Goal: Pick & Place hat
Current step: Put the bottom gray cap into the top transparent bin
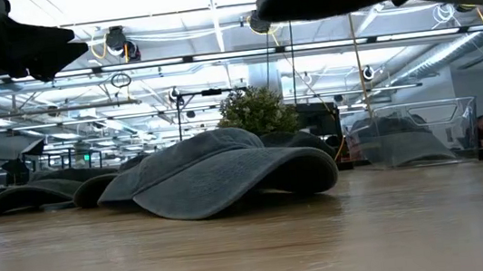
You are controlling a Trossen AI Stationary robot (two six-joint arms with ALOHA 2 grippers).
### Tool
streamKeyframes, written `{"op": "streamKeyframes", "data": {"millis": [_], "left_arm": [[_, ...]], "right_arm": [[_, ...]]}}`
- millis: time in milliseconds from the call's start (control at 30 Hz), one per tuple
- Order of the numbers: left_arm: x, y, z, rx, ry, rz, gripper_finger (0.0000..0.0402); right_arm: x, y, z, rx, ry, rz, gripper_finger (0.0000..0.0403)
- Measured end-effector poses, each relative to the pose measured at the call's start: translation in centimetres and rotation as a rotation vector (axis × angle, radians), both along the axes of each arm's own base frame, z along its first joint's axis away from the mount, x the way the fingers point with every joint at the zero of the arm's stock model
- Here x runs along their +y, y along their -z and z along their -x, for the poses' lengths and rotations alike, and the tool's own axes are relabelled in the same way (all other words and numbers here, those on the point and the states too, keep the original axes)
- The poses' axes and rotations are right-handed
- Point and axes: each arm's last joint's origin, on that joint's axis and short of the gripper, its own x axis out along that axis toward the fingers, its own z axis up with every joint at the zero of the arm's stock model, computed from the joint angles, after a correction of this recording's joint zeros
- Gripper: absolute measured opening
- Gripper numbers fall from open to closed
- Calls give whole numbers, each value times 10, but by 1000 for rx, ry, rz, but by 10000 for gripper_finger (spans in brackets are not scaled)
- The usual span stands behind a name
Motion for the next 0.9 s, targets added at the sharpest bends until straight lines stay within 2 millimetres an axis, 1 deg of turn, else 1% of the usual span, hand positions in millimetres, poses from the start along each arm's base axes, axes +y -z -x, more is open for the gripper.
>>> {"op": "streamKeyframes", "data": {"millis": [167, 300, 667, 900], "left_arm": [[0, 0, 0, 0, 0, 0, 294], [0, 0, 0, 0, 0, 0, 294], [0, 0, 0, 0, 0, 0, 294], [0, 0, 0, 0, 0, 0, 294]], "right_arm": [[-2, 0, 0, -16, 66, 35, 0], [-3, -1, -1, -21, 75, 51, 0], [-9, -5, -3, -86, 264, 128, 0], [-15, -6, -2, -108, 440, 192, 0]]}}
